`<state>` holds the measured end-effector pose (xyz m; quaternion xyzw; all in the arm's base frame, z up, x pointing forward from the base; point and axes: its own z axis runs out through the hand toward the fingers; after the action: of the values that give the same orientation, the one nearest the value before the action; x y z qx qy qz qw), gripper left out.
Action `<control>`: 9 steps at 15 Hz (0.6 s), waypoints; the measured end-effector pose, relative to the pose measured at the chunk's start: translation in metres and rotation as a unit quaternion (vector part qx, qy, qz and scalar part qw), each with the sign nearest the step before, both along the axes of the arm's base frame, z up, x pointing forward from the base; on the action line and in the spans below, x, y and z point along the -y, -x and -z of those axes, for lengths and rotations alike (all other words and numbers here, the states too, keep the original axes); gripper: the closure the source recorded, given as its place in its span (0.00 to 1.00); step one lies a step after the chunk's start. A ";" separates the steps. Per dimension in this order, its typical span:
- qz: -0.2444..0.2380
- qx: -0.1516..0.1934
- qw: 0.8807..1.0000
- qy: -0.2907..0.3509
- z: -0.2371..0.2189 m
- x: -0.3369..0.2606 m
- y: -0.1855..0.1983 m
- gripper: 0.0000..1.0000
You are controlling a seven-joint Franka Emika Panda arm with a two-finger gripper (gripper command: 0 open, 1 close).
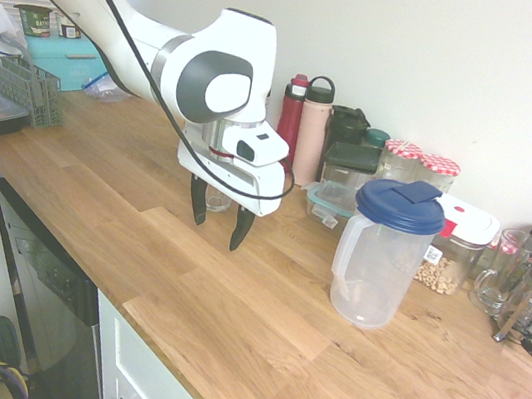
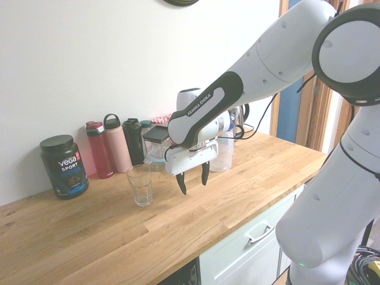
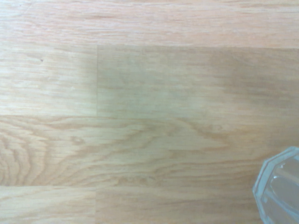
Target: Pour me some water
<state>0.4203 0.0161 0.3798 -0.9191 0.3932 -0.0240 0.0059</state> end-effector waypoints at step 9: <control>0.029 0.055 0.998 0.001 -0.144 0.029 -0.008 0.00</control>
<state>0.4281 -0.0130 0.5242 -0.9045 0.4190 -0.0751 0.0260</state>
